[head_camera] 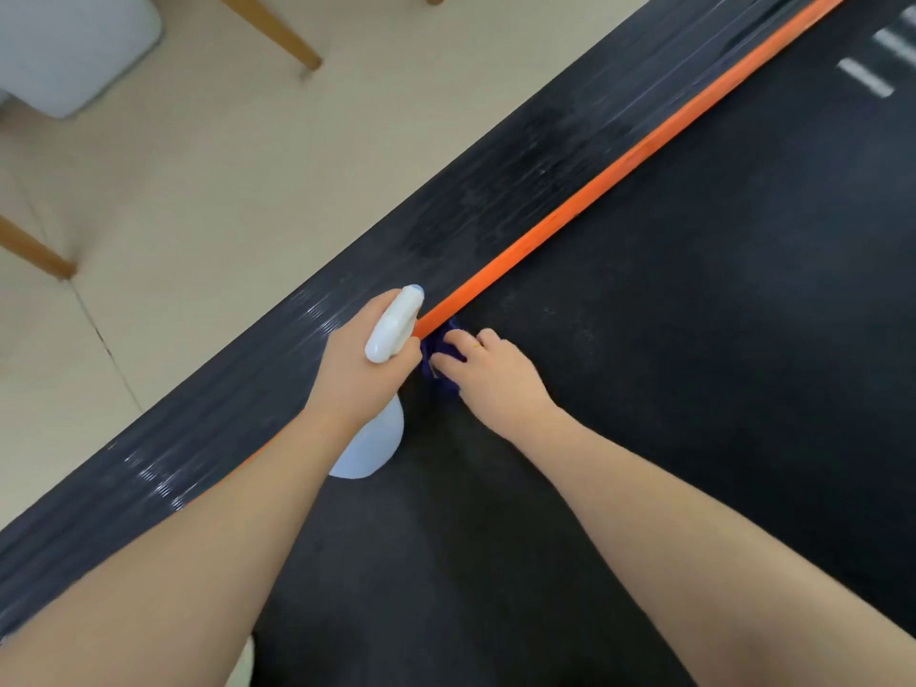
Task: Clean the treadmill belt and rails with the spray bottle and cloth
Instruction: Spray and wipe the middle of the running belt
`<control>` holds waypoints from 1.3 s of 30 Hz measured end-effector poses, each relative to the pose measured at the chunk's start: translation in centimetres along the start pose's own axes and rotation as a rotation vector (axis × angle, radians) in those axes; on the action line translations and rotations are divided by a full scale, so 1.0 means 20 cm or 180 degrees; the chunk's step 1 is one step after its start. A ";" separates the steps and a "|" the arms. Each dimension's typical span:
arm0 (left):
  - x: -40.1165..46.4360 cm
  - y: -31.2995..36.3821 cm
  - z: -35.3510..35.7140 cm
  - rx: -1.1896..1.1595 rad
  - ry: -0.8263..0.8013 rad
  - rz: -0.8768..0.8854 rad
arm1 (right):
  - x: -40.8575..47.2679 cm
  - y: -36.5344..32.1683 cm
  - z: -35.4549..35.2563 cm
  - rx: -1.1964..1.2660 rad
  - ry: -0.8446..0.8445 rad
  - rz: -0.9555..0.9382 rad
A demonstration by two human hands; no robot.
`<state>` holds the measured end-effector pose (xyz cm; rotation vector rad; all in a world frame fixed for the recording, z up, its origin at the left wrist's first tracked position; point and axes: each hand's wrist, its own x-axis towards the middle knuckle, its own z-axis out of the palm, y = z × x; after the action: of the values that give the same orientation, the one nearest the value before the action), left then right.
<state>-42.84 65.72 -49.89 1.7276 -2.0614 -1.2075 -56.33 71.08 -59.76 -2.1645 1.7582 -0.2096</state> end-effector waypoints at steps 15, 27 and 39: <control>0.02 -0.08 -0.12 0.0339 -0.0688 0.0300 | -0.02 -0.04 -0.01 -0.0321 -0.0025 0.0327; 0.10 -0.25 -0.16 0.0341 -0.0867 0.0271 | 0.03 -0.31 0.09 0.0215 -0.0187 0.0434; 0.13 -0.25 -0.17 0.0335 -0.1167 0.0374 | -0.02 -0.44 0.15 0.0529 0.0173 0.1260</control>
<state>-37.82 61.95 -51.94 1.4881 -2.4326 -1.4938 -47.33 73.56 -59.28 -1.6714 2.0739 -0.3030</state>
